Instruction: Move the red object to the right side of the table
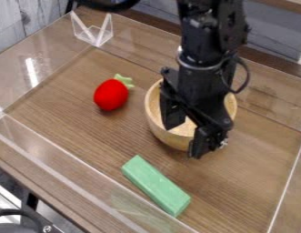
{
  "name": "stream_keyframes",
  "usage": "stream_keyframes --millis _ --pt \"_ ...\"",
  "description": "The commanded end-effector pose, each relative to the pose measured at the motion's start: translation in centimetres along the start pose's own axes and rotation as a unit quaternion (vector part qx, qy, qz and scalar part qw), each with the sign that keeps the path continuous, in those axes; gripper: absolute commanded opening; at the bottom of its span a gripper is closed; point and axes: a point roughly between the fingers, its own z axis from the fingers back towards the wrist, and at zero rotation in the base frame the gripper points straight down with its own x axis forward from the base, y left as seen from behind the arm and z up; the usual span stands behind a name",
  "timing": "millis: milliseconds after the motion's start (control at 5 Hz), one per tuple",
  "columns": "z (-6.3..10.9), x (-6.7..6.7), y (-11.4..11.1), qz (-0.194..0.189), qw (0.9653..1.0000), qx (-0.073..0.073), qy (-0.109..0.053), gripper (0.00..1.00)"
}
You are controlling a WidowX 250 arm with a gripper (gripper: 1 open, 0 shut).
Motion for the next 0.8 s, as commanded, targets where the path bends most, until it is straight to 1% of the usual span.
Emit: stream_keyframes --millis 0,200,400,600 --pt "2.6 0.9 1.3 -0.015 0.9994 0.014 -0.027 1.00" --pt "2.6 0.4 3.8 0.015 0.9991 0.025 -0.032 1.00" --pt "2.0 0.0 5.0 0.048 0.9977 0.028 -0.039 0.00" --pt "2.2 0.3 3.2 0.045 0.9978 0.024 -0.043 0.00"
